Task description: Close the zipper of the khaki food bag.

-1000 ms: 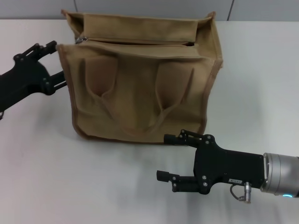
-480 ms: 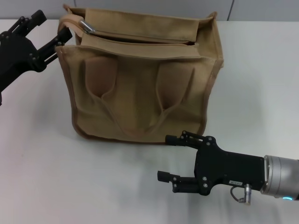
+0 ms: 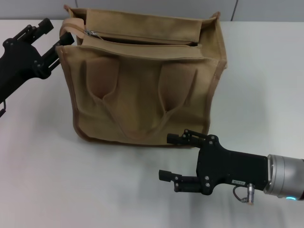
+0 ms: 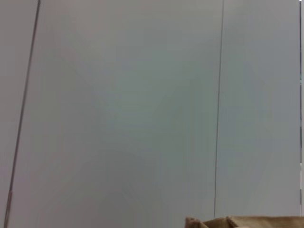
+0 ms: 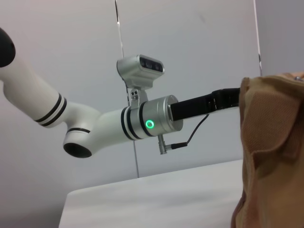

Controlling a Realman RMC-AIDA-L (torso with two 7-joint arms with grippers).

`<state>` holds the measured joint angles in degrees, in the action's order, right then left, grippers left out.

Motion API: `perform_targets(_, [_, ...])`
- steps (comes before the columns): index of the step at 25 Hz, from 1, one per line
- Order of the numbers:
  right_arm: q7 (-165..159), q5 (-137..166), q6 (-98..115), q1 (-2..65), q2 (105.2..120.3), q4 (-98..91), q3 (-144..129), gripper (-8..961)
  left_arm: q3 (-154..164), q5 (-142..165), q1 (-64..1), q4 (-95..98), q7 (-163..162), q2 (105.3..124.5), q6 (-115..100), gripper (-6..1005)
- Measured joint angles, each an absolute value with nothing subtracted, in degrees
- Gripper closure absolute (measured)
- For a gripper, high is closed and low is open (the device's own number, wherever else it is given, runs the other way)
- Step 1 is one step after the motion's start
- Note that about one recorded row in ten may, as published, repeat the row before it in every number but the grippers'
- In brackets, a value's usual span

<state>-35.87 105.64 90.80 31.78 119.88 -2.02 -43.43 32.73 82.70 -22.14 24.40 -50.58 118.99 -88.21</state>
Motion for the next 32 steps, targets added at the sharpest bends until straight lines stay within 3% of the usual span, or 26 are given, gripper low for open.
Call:
perform_targets(13, [-35.37, 105.64, 94.69, 31.07, 119.88, 0.07, -35.75, 136, 32.39, 80.91, -22.59, 20.76, -49.40, 118.98, -92.57, 603])
perform_targets(20, [-30.20, 105.64, 97.24, 33.43, 119.88, 4.12, -20.89, 136, 32.84, 80.20, -23.17, 20.00, -51.05, 119.03, -96.70, 969])
perform_targets(32, [-10.89, 105.74, 84.68, 45.02, 119.88, 14.04, -7.97, 136, 32.76, 79.09, -25.54, 18.57, -53.47, 119.09, -97.30, 968])
